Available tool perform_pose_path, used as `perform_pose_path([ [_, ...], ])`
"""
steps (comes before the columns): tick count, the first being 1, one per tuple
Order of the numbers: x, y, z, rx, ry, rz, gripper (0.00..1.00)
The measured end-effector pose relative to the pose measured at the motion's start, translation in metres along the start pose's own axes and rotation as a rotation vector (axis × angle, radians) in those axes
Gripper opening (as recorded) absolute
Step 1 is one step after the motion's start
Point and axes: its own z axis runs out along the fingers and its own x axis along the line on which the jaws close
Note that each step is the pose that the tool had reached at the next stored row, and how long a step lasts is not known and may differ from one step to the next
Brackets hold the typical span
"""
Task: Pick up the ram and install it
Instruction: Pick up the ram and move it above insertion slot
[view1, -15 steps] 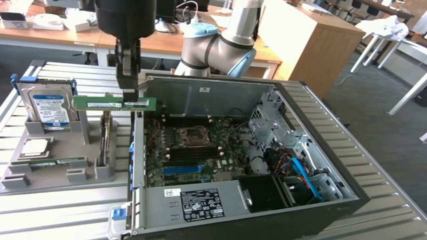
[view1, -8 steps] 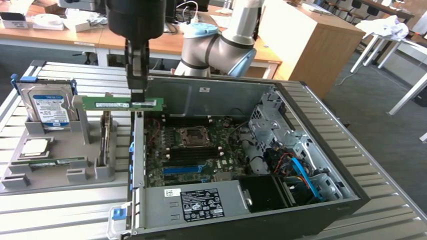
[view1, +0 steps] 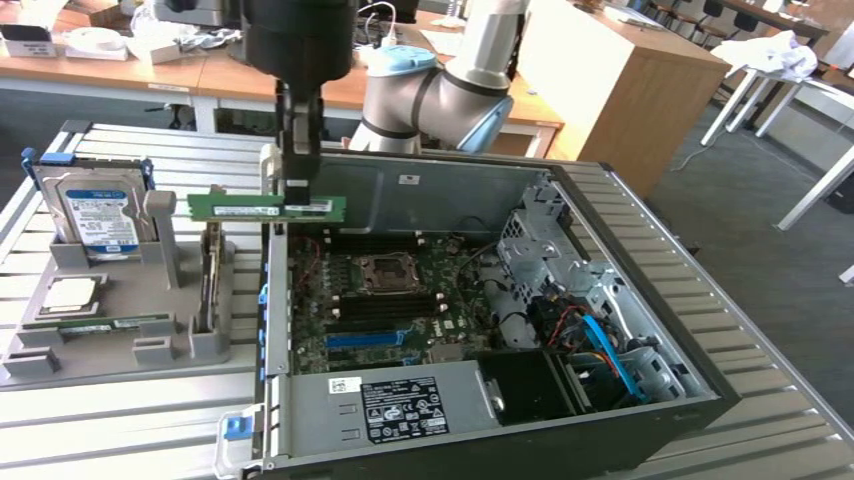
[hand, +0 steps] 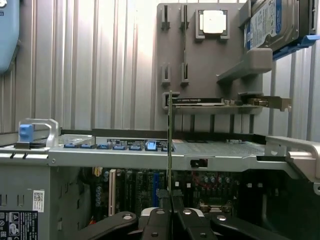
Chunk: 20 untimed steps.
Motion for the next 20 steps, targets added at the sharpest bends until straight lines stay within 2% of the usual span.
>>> perform_pose_path([
  [20,0.001,-0.0463,0.0007,0.0000,0.0000,0.000,0.12],
])
